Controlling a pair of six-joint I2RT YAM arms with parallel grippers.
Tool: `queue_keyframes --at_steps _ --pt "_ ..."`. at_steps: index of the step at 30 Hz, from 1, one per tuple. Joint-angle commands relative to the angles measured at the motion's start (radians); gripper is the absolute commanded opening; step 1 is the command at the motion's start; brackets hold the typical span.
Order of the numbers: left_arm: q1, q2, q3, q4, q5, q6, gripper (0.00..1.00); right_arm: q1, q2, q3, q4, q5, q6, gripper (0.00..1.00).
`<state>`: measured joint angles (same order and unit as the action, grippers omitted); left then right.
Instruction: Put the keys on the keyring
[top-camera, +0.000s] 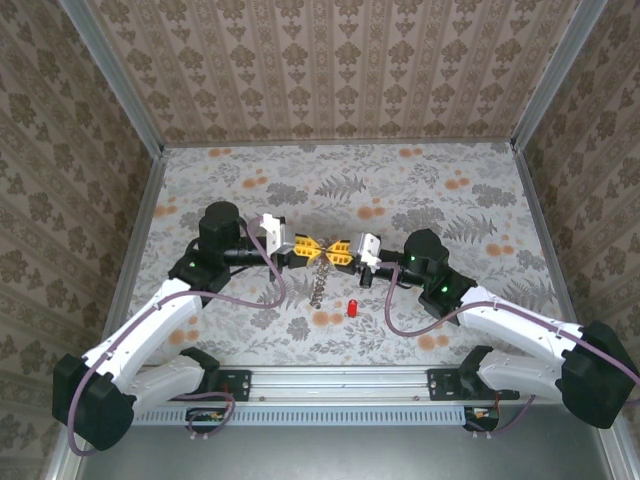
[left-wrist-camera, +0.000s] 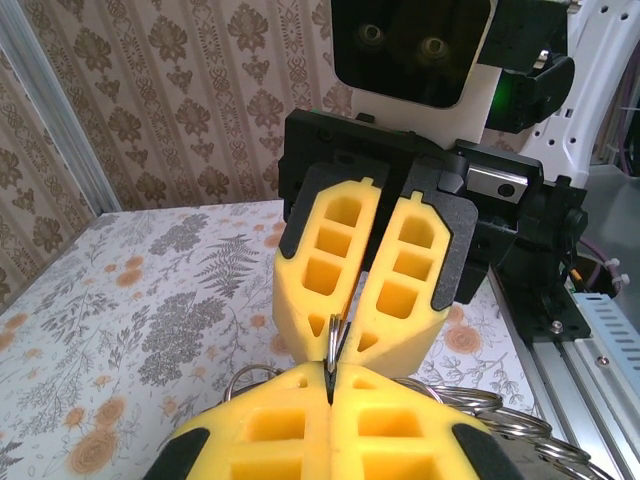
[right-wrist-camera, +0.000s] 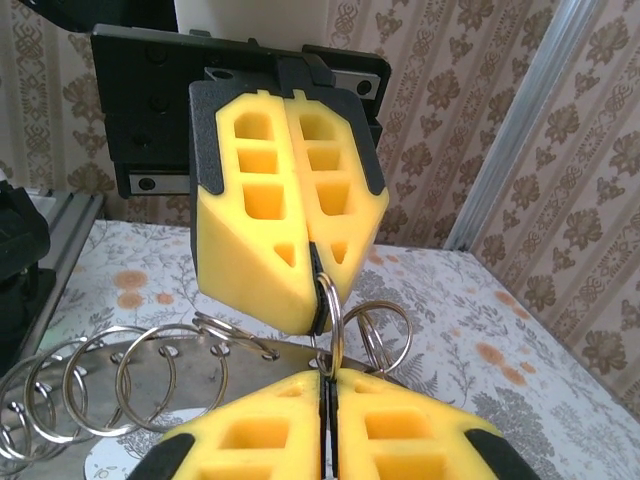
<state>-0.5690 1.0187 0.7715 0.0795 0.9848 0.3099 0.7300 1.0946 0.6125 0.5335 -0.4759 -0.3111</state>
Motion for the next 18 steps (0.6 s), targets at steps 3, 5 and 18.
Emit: queue_keyframes --at_steps 3,5,18 --pt "-0.009 -0.012 -0.002 0.023 0.045 0.0 0.0 -0.001 -0.021 0.02 0.04 -0.026 0.013 0.15" --pt "-0.009 -0.009 0.0 0.025 0.051 0.001 0.0 -0.001 -0.017 0.022 0.042 -0.026 0.015 0.16" --pt "-0.009 -0.003 -0.003 0.02 0.056 0.014 0.0 -0.001 -0.01 0.043 0.027 -0.037 0.018 0.0"
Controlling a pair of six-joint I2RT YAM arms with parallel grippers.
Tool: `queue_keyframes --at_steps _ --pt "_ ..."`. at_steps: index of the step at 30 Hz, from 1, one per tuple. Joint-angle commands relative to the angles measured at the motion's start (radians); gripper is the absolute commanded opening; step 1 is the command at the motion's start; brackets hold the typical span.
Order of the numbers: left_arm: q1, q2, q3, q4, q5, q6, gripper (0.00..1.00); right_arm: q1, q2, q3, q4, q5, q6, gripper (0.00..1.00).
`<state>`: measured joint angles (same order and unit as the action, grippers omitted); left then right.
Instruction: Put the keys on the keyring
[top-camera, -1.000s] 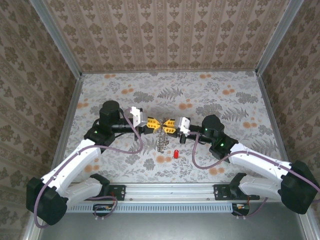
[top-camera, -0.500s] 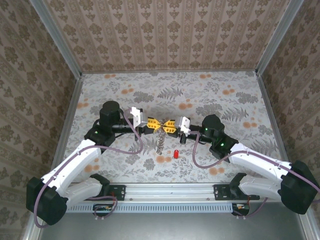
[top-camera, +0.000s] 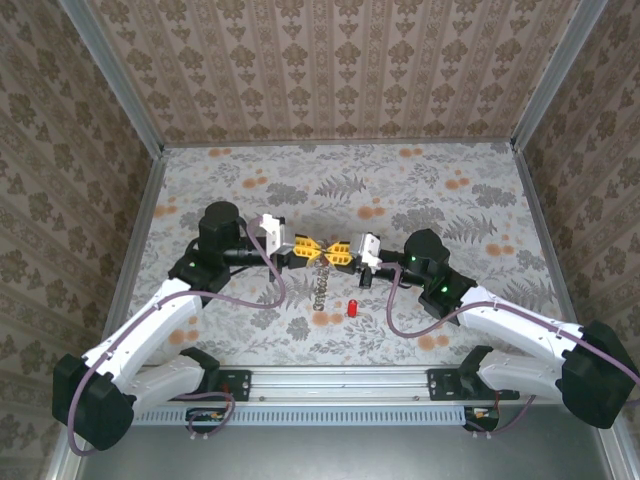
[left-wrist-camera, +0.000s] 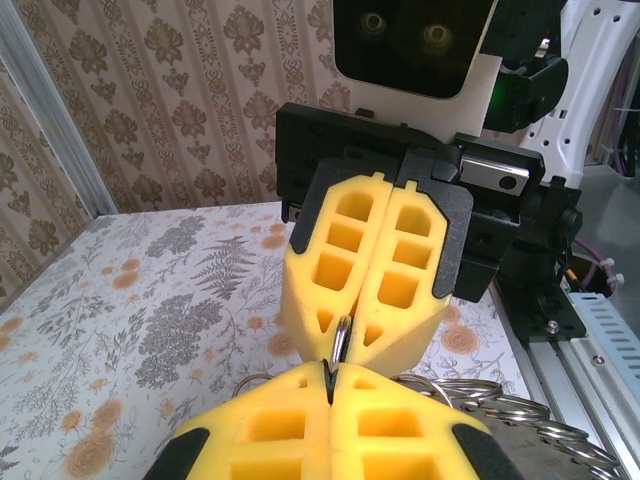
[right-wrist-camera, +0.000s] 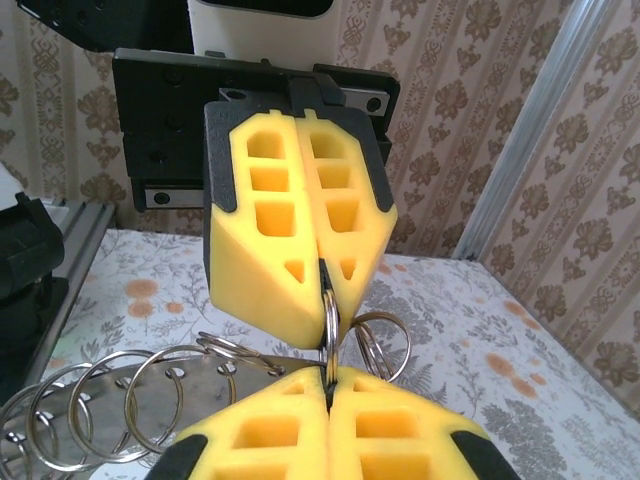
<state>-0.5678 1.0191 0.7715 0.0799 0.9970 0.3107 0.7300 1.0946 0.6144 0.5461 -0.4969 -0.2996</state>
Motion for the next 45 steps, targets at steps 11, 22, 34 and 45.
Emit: queue_keyframes --at_steps 11,22,34,45 --pt "-0.006 -0.003 0.138 -0.455 -0.018 0.342 0.23 -0.002 -0.028 0.181 -0.397 0.008 -0.154 0.0" --pt "-0.011 0.016 0.161 -0.453 -0.116 0.349 0.32 0.039 -0.001 0.281 -0.614 0.142 -0.24 0.0" --pt "-0.074 0.042 0.16 -0.397 -0.218 0.323 0.34 0.085 0.041 0.318 -0.661 0.199 -0.272 0.0" --pt "-0.089 0.056 0.185 -0.47 -0.24 0.374 0.19 0.097 0.042 0.322 -0.651 0.193 -0.273 0.0"
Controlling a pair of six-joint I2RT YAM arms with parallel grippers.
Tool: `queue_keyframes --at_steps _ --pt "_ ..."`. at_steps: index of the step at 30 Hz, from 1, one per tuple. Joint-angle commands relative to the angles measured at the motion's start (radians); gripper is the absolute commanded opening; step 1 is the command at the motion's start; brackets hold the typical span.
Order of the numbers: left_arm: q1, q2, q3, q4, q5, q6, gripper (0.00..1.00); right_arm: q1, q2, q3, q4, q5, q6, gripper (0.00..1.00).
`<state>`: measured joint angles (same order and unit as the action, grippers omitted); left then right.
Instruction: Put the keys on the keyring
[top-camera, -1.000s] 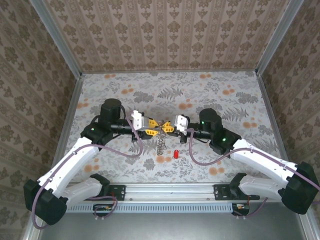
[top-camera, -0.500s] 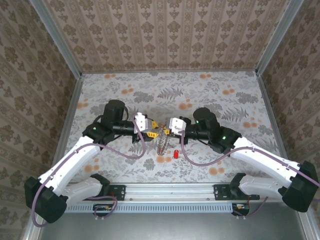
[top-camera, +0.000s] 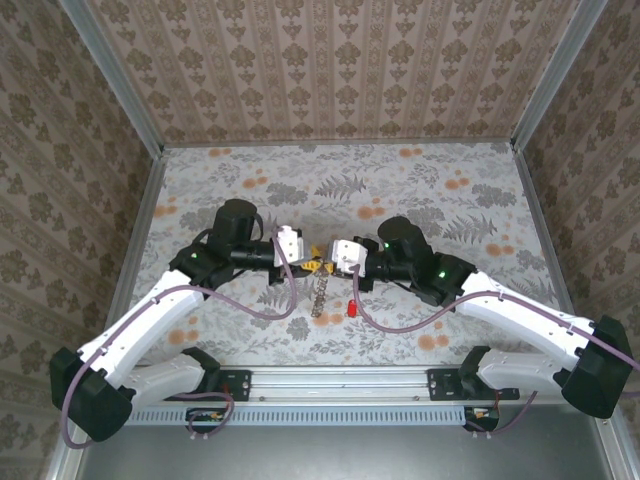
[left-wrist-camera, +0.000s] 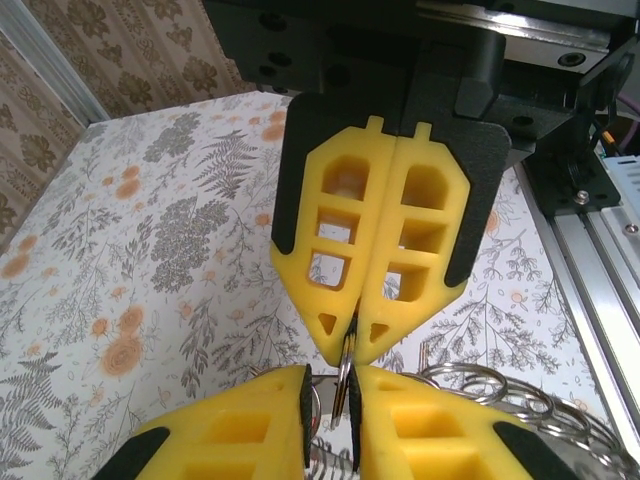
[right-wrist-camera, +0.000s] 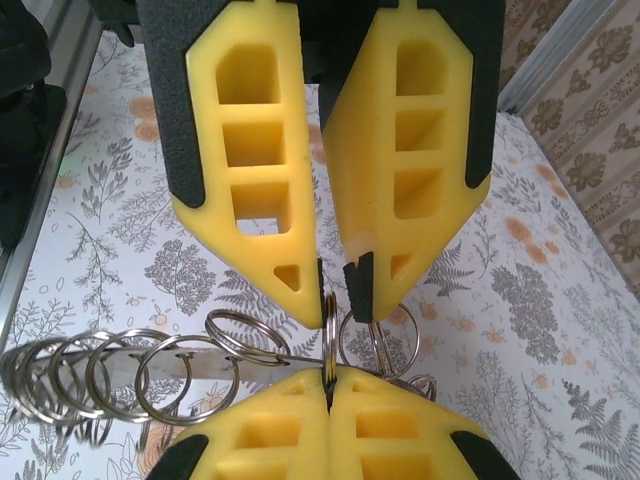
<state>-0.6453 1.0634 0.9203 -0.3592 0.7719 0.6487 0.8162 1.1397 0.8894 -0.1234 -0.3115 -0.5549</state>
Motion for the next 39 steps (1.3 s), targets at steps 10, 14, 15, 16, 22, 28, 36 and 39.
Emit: queue_keyframes --at_steps 10,14,15,16,22,28,36,39 --pt "-0.065 0.056 0.082 -0.095 -0.093 0.074 0.0 0.017 0.0 0.054 0.022 0.011 -0.007 0.0" --pt "-0.049 0.025 0.066 -0.052 -0.066 0.056 0.0 0.009 -0.027 0.012 0.062 0.012 0.006 0.0" --pt "-0.036 0.011 0.054 -0.024 -0.033 0.038 0.0 0.0 -0.042 -0.011 0.089 0.003 0.021 0.0" --pt "-0.023 0.0 0.044 0.009 -0.002 0.019 0.0 -0.007 -0.055 -0.03 0.113 -0.011 0.036 0.03" --pt "0.048 -0.061 -0.034 0.244 0.178 -0.118 0.0 -0.062 -0.112 -0.145 0.297 -0.123 0.145 0.17" --pt "0.057 -0.084 -0.092 0.394 0.251 -0.183 0.0 -0.078 -0.117 -0.168 0.367 -0.186 0.173 0.21" --pt "0.053 -0.089 -0.146 0.559 0.291 -0.262 0.0 -0.084 -0.122 -0.17 0.454 -0.248 0.208 0.22" --pt "0.051 -0.093 -0.165 0.612 0.284 -0.284 0.0 -0.083 -0.115 -0.17 0.469 -0.265 0.222 0.22"
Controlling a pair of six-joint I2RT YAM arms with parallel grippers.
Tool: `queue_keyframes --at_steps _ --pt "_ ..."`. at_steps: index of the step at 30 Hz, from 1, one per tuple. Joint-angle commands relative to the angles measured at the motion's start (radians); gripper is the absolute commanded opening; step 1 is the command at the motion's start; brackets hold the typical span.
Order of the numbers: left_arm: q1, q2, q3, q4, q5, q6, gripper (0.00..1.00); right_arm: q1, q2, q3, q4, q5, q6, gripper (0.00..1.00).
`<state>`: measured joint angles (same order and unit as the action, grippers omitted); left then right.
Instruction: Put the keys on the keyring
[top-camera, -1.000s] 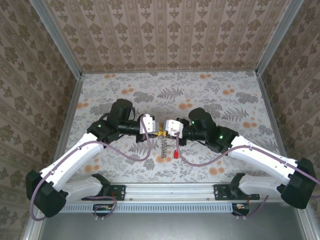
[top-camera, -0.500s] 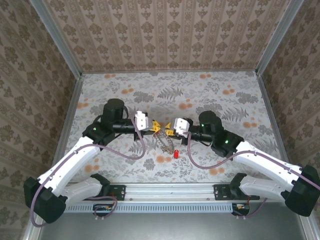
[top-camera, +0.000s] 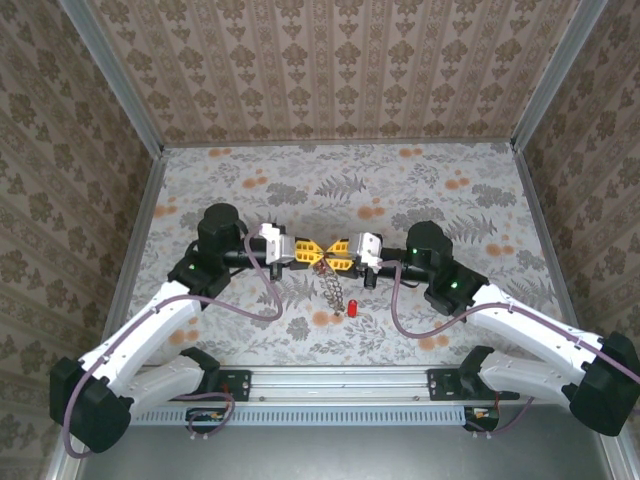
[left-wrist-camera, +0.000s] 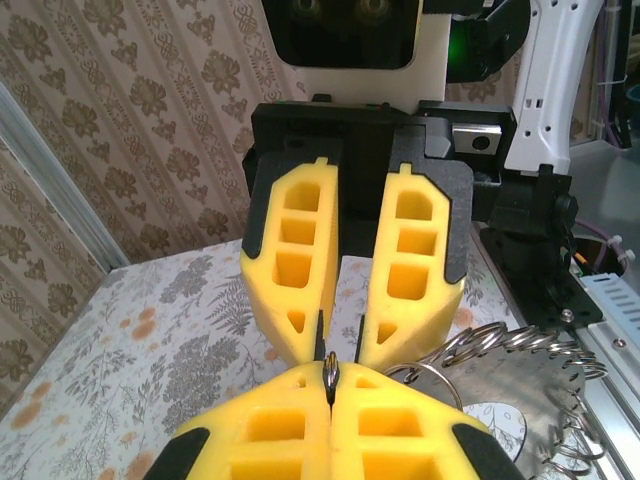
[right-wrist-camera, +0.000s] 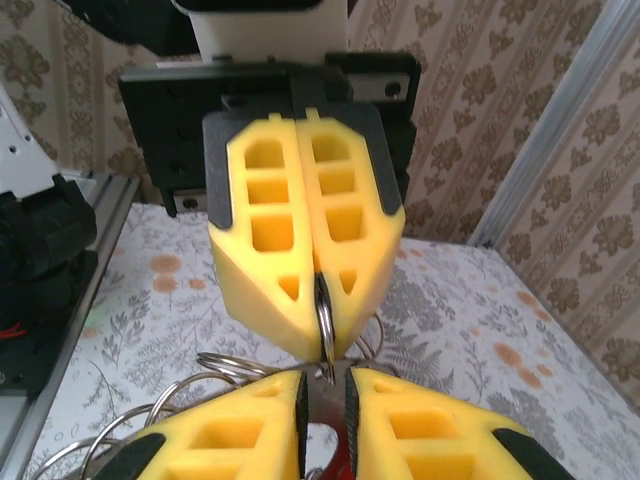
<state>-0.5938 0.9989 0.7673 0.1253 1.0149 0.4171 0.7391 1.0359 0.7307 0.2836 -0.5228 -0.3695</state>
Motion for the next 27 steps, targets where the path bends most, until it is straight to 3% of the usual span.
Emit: queue_keyframes --at_steps 1,15,21,24,27 --pt "-0.001 -0.028 -0.016 0.141 0.04 -0.058 0.0 -0.006 -0.011 -0.015 0.074 -0.054 0.042 0.21" --pt "-0.023 -0.037 -0.039 0.248 0.014 -0.11 0.0 -0.008 0.026 -0.03 0.1 0.0 0.064 0.21" --pt "-0.037 -0.028 -0.046 0.272 0.003 -0.119 0.0 -0.008 0.037 -0.03 0.154 -0.019 0.088 0.14" --pt "-0.042 -0.022 -0.046 0.275 -0.011 -0.118 0.0 -0.009 0.038 -0.028 0.163 -0.012 0.09 0.01" --pt "-0.05 -0.022 -0.055 0.289 -0.045 -0.121 0.0 -0.006 0.03 -0.044 0.205 0.048 0.103 0.0"
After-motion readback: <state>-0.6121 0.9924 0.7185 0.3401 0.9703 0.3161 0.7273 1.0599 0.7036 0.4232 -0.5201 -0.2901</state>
